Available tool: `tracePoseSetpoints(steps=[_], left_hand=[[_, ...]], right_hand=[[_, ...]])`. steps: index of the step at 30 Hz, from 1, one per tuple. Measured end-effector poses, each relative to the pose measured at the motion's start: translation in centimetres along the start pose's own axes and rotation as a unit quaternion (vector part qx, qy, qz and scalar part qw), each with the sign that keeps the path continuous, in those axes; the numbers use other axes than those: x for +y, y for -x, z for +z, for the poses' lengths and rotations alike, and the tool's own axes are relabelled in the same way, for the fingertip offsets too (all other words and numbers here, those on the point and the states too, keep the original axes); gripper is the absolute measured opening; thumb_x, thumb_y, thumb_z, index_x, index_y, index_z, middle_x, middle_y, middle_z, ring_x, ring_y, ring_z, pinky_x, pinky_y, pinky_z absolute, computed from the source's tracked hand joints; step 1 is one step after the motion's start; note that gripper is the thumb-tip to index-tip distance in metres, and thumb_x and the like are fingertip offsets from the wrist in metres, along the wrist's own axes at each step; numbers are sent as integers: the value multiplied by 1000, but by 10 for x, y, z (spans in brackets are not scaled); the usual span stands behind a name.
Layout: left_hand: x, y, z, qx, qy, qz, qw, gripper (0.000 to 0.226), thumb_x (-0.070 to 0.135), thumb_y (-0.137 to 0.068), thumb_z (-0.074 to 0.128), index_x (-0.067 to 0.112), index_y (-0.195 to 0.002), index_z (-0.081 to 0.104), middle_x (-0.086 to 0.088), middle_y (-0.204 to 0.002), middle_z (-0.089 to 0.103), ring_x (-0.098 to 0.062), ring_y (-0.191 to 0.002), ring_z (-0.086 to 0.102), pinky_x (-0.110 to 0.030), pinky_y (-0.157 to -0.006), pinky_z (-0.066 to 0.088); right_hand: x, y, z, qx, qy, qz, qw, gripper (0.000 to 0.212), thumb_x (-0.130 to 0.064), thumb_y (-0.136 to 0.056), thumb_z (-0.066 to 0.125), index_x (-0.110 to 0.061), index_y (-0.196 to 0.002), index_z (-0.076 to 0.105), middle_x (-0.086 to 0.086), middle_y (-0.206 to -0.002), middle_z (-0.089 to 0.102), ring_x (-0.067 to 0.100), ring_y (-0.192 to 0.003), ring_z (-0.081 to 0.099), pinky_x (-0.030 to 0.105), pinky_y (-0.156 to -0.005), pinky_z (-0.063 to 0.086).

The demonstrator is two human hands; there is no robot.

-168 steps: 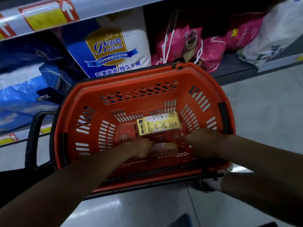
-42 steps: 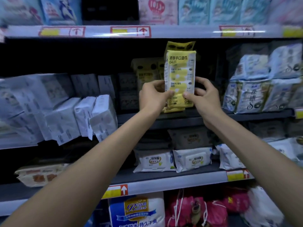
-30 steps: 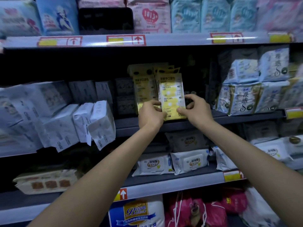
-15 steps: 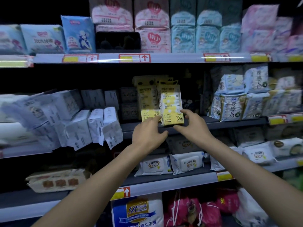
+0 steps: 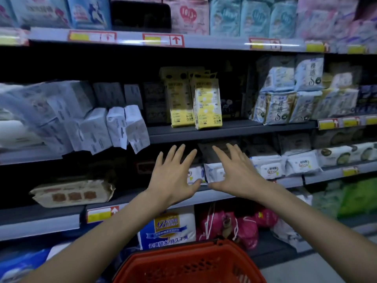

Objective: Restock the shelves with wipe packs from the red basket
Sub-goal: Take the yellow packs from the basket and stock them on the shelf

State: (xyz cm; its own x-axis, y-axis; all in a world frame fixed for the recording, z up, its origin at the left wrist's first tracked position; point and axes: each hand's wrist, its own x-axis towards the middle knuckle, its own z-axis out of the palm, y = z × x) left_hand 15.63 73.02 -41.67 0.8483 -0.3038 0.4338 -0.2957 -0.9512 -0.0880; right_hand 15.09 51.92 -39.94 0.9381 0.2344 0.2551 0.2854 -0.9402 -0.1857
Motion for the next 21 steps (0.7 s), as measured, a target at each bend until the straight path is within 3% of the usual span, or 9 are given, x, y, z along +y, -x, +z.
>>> tracePoseSetpoints(steps=[3,7,13,21], left_hand=[[-1,23,28,-25,1,12,1000,101,79,-75,12,36,-166,7,-5,-175,9,-29,-161,6,-56,-127,15],[0,58,76,-76,6,23,997,93,78,-85,22,34,-166,11,-7,-172,17,-30,-159,17,-55,-126,19],[6,113,152,-106,51,38,992,85,68,-82,40,23,-154,47,-11,-148,56,-35,-136,54,-52,-109,45],[23,190,249,-248,74,35,965,85,66,-78,42,29,-155,41,-1,-145,55,-28,-131,56,-45,-105,46]], right_hand=[[1,17,27,-41,-5,-6,999,115,-65,-85,69,-34,-162,-11,9,-169,-17,31,-156,-17,51,-126,5],[8,41,78,-99,-22,-10,995,111,-57,-88,70,-32,-162,-8,12,-169,-9,33,-157,-8,50,-126,15],[21,73,164,-183,-25,-22,983,109,-60,-83,71,-27,-163,5,18,-165,15,34,-155,14,45,-124,23],[33,123,245,-310,2,-64,948,98,-51,-89,68,-24,-163,10,11,-157,27,33,-146,31,44,-118,33]])
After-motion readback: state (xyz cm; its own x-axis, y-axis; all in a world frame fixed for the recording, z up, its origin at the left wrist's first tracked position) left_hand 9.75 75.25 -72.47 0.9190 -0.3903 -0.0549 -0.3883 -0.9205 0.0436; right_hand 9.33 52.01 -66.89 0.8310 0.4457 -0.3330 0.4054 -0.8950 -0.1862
